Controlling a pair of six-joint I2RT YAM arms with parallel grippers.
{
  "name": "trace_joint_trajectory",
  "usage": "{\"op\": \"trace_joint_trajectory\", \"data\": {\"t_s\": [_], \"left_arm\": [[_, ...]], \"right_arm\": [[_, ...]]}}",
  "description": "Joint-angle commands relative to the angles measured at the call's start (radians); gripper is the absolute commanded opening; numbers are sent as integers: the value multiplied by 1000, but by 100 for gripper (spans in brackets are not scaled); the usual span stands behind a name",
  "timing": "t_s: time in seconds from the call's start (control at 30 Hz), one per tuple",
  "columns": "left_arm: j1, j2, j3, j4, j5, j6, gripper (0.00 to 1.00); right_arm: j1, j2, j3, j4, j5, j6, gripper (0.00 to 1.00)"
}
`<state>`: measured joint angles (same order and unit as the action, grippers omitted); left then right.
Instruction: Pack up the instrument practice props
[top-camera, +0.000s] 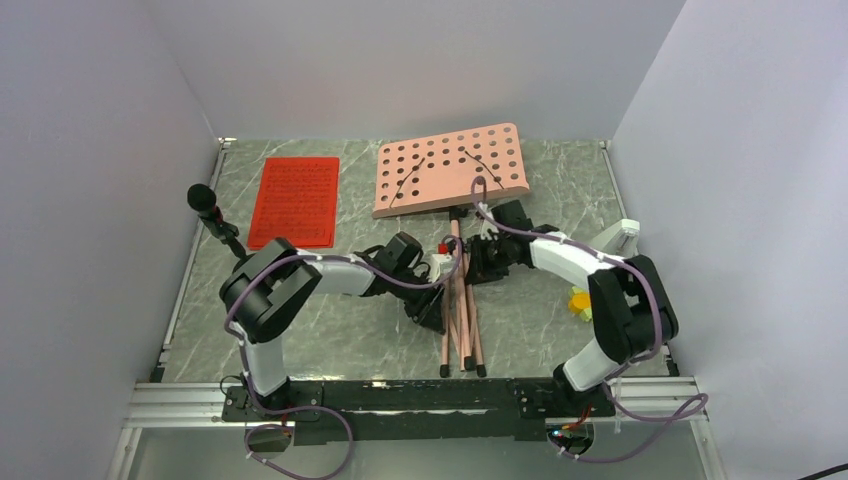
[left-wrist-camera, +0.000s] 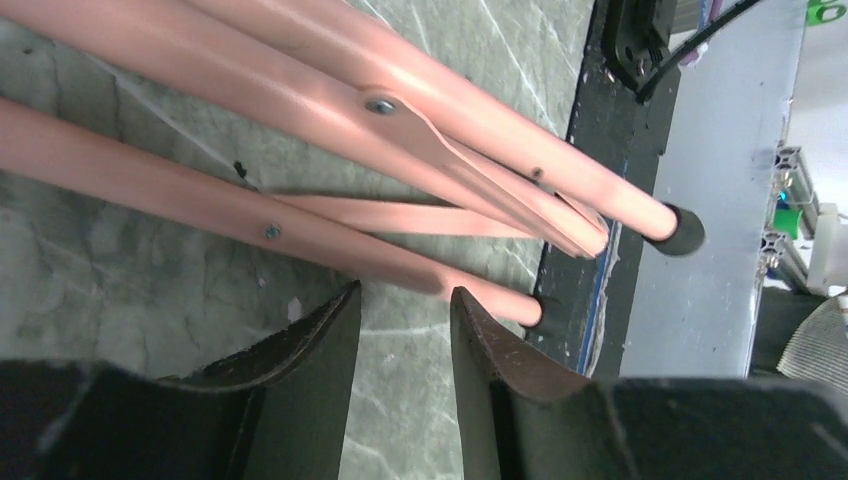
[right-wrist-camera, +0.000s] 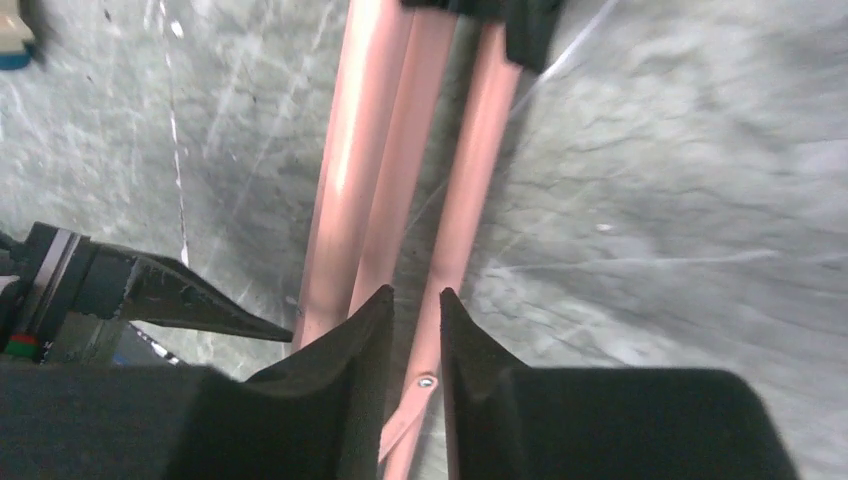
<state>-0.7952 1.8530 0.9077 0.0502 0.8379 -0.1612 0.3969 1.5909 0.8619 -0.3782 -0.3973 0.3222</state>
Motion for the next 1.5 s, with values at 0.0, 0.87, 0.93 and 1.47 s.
{"op": "trace_joint_trajectory", "data": {"t_s": [0.0,0.87,0.93,1.47], "left_arm": [[21,-137,48,-165,-6,178,44],[392,-443,96,-527,-77,440,55],[411,-438,111,-518,-73,433,55],[443,-397,168,-503,-56,412,58]], "right_arm": [[-59,-121,76,-85,65,-75,34],[158,261,264,-146,337,117,94],[175,280,256,-149,349,130,81],[249,226,284,-158,278,213,77]]}}
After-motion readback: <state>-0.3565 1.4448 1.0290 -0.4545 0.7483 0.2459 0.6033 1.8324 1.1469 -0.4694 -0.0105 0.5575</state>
